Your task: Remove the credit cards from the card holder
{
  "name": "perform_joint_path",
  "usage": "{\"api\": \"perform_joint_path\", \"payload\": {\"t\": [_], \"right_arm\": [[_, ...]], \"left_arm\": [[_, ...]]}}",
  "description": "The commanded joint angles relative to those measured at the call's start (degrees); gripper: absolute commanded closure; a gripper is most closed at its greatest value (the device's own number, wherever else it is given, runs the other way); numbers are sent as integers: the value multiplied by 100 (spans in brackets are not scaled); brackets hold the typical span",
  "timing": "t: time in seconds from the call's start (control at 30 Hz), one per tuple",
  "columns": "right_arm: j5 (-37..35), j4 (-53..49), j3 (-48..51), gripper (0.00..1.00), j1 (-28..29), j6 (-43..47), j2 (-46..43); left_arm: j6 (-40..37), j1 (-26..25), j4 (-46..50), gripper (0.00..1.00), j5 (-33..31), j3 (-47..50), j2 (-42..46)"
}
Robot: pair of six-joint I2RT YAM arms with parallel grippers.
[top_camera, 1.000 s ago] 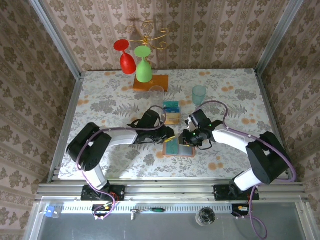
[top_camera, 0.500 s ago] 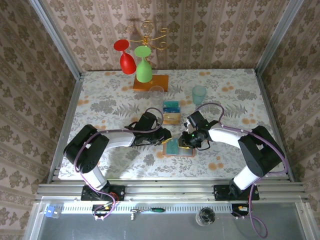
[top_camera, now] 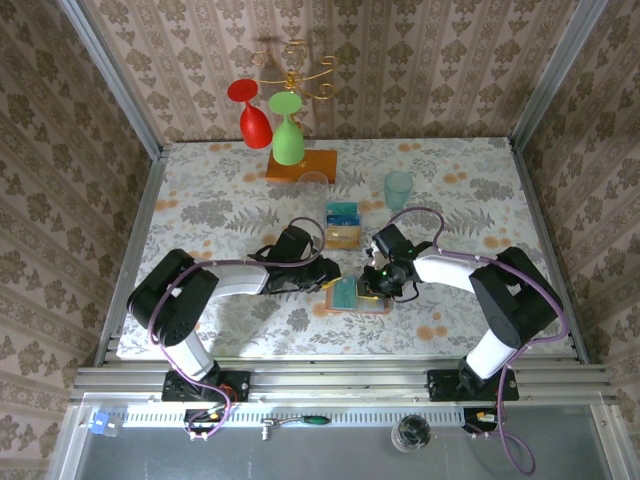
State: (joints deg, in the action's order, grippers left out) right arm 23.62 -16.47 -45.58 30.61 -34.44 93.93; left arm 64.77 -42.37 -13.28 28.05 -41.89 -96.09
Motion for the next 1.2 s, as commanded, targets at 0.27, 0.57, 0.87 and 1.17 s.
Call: {"api": "perform_joint_path", "payload": {"t": [0.27, 0.57, 0.87, 1.17], "right_arm": [[-340, -585, -341, 79, 199, 63, -178], [-220, -582, -546, 79, 295, -60, -271], [-87, -420, -614, 79, 349, -152, -106], [-14, -305, -671, 77, 376, -200, 67]], "left_arm": [[-139, 35, 245, 74, -142, 84, 209], [-219, 30, 344, 80, -134, 67, 201], [-259, 14, 357, 89, -54, 108, 182], [-355, -3, 546, 93, -37, 125, 122]]}}
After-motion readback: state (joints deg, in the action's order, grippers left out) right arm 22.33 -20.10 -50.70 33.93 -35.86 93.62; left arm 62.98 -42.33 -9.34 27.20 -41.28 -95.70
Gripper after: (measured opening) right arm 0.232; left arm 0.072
